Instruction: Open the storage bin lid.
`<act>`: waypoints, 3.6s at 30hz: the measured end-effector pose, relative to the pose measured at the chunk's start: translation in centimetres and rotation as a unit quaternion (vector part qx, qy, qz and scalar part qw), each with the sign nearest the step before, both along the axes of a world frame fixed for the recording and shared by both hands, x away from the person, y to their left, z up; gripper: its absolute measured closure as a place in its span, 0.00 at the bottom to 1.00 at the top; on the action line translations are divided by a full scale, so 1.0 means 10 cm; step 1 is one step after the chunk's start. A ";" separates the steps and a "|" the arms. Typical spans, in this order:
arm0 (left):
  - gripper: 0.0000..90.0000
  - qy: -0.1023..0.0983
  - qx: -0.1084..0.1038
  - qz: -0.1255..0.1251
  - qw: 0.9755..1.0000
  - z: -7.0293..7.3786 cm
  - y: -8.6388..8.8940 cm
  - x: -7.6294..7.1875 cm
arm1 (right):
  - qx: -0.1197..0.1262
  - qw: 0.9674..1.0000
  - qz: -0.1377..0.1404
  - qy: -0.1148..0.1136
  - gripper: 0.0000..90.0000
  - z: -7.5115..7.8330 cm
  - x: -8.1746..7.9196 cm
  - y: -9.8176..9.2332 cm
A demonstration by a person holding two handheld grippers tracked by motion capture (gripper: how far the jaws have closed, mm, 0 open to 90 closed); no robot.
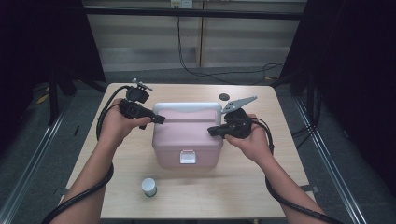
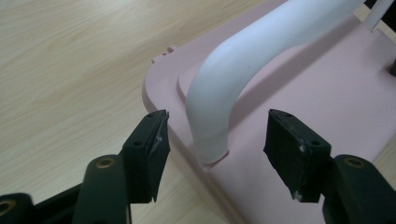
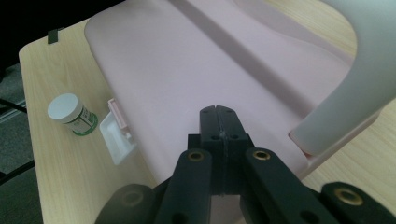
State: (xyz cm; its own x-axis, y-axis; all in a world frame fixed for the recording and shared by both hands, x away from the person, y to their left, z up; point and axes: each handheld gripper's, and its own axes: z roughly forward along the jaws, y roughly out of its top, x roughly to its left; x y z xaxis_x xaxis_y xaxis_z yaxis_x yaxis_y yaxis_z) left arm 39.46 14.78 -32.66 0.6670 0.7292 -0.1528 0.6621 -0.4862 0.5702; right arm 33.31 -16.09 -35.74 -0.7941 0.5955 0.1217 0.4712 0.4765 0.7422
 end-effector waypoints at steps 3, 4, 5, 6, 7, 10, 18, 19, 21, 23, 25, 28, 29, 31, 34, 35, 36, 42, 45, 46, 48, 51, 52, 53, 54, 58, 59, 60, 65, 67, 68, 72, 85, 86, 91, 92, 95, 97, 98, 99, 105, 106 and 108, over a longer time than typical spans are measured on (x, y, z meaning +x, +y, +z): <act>0.49 -0.001 -0.001 0.005 1.000 0.00 -0.04 0.02 | 0.000 1.000 0.000 0.001 1.00 0.00 0.00 0.00; 0.51 -0.005 0.006 0.008 1.000 0.01 -0.05 0.02 | -0.001 1.000 -0.001 0.000 1.00 0.00 0.00 0.00; 0.52 -0.008 0.013 0.007 1.000 0.01 -0.07 0.03 | -0.001 1.000 -0.001 -0.001 1.00 0.00 0.00 0.00; 0.54 -0.008 0.017 0.007 1.000 0.02 -0.08 0.04 | -0.001 1.000 -0.001 -0.001 1.00 0.00 0.00 0.00; 0.56 -0.006 0.017 0.008 1.000 0.02 -0.09 0.04 | -0.001 1.000 -0.001 -0.001 1.00 0.00 0.00 0.00; 0.66 -0.008 0.029 0.009 1.000 0.04 -0.12 0.05 | -0.004 1.000 -0.001 -0.003 1.00 0.01 0.00 0.01; 0.77 0.007 0.036 0.021 0.999 0.07 -0.12 0.07 | 0.004 1.000 0.001 -0.006 1.00 -0.01 -0.01 -0.01; 0.78 0.009 0.034 0.021 0.999 0.07 -0.12 0.07 | 0.005 1.000 0.000 -0.008 1.00 -0.01 -0.01 -0.01; 0.78 0.014 0.027 0.024 0.999 0.08 -0.11 0.07 | 0.010 1.000 0.000 -0.007 1.00 -0.01 -0.01 -0.02; 0.79 0.012 0.034 0.016 0.999 0.09 -0.10 0.07 | 0.013 1.000 0.001 -0.008 1.00 -0.02 -0.01 -0.02; 0.79 0.014 0.035 0.015 0.999 0.09 -0.11 0.07 | 0.013 1.000 -0.002 -0.008 1.00 -0.02 -0.01 -0.02; 0.79 0.019 0.036 0.012 0.999 0.10 -0.10 0.07 | 0.014 1.000 -0.003 -0.009 1.00 -0.02 -0.02 -0.02; 0.79 0.021 0.038 0.014 0.999 0.11 -0.11 0.06 | 0.013 1.000 -0.002 -0.006 1.00 -0.01 -0.02 -0.03; 0.79 0.021 0.041 0.011 0.999 0.12 -0.11 0.06 | 0.010 1.000 0.001 -0.003 1.00 0.00 -0.01 -0.04; 0.79 0.023 0.046 0.005 0.999 0.13 -0.11 0.06 | 0.005 1.000 0.003 -0.003 1.00 0.01 -0.02 -0.06; 0.79 0.023 0.049 0.002 0.999 0.13 -0.11 0.07 | 0.001 1.000 0.005 -0.005 1.00 0.02 -0.02 -0.07; 0.79 0.026 0.046 0.005 0.999 0.14 -0.11 0.07 | -0.001 1.000 0.004 -0.004 1.00 0.02 -0.03 -0.08; 0.79 0.029 0.050 0.003 0.998 0.16 -0.12 0.07 | -0.007 1.000 0.000 -0.003 1.00 0.05 -0.07 -0.20; 0.79 0.026 0.047 0.004 0.999 0.17 -0.11 0.08 | -0.005 1.000 -0.005 -0.005 1.00 0.05 -0.08 -0.28; 0.79 0.028 0.047 0.001 0.999 0.18 -0.11 0.08 | -0.005 1.000 -0.006 -0.007 1.00 0.05 -0.09 -0.30; 0.79 0.026 0.047 0.004 0.999 0.19 -0.12 0.08 | -0.005 1.000 -0.007 -0.005 1.00 0.06 -0.10 -0.34; 0.79 0.027 0.046 0.004 0.999 0.21 -0.12 0.08 | -0.013 1.000 -0.009 -0.005 1.00 0.07 -0.11 -0.38; 0.79 0.026 0.045 0.005 0.999 0.22 -0.12 0.08 | -0.013 1.000 -0.010 -0.004 1.00 0.07 -0.11 -0.40; 0.79 0.025 0.046 0.006 0.999 0.23 -0.12 0.08 | -0.012 1.000 -0.013 -0.003 1.00 0.07 -0.11 -0.42; 0.79 0.024 0.047 0.002 0.999 0.24 -0.11 0.09 | -0.013 1.000 -0.014 -0.003 1.00 0.06 -0.11 -0.43; 0.79 0.022 0.043 0.002 0.999 0.26 -0.11 0.09 | -0.018 1.000 -0.018 0.000 1.00 0.04 -0.12 -0.48; 0.79 0.022 0.042 0.003 0.999 0.26 -0.11 0.09 | -0.016 1.000 -0.017 0.000 1.00 0.04 -0.11 -0.49; 0.79 0.022 0.040 0.004 0.999 0.26 -0.11 0.10 | -0.018 1.000 -0.018 0.002 1.00 0.03 -0.11 -0.50; 0.79 0.021 0.037 0.003 0.999 0.28 -0.10 0.10 | -0.015 1.000 -0.019 0.007 1.00 -0.02 -0.11 -0.51; 0.80 0.019 0.036 0.004 0.999 0.29 -0.10 0.10 | -0.024 1.000 -0.014 0.010 1.00 -0.04 -0.11 -0.49; 0.79 0.022 0.035 0.005 0.999 0.29 -0.10 0.11 | -0.024 1.000 -0.012 0.012 1.00 -0.05 -0.11 -0.48; 0.79 0.018 0.036 0.005 0.999 0.32 -0.09 0.12 | -0.025 1.000 -0.010 0.011 1.00 -0.06 -0.10 -0.45; 0.79 0.018 0.023 0.009 1.000 0.39 -0.08 0.17 | -0.024 0.999 0.000 0.025 1.00 -0.12 -0.07 -0.32; 0.79 0.020 0.024 0.009 0.999 0.39 -0.08 0.17 | -0.026 0.999 0.001 0.026 1.00 -0.14 -0.06 -0.30; 0.80 0.019 0.021 0.010 1.000 0.39 -0.07 0.18 | -0.024 0.999 0.002 0.030 1.00 -0.19 -0.02 -0.23; 0.80 0.020 0.021 0.010 1.000 0.39 -0.07 0.18 | -0.024 0.999 0.002 0.030 1.00 -0.19 -0.02 -0.23; 0.80 0.020 0.021 0.009 1.000 0.38 -0.07 0.17 | -0.024 0.999 0.003 0.031 1.00 -0.19 -0.01 -0.20; 0.80 0.020 0.022 0.009 1.000 0.38 -0.07 0.17 | -0.019 0.999 0.003 0.029 1.00 -0.19 0.00 -0.19; 0.80 0.020 0.023 0.003 1.000 0.38 -0.06 0.17 | -0.020 0.999 0.004 0.030 1.00 -0.18 0.00 -0.19; 0.80 0.020 0.023 0.003 1.000 0.38 -0.06 0.17 | -0.020 0.999 0.004 0.030 1.00 -0.18 0.00 -0.19; 0.80 0.019 0.024 0.002 1.000 0.37 -0.06 0.17 | -0.024 0.999 0.007 0.026 1.00 -0.16 0.01 -0.17; 0.80 0.019 0.024 0.002 1.000 0.37 -0.06 0.17 | -0.026 0.999 0.006 0.024 1.00 -0.16 0.01 -0.17; 0.79 0.017 0.025 0.003 1.000 0.37 -0.06 0.17 | -0.028 0.999 0.006 0.027 1.00 -0.15 0.00 -0.17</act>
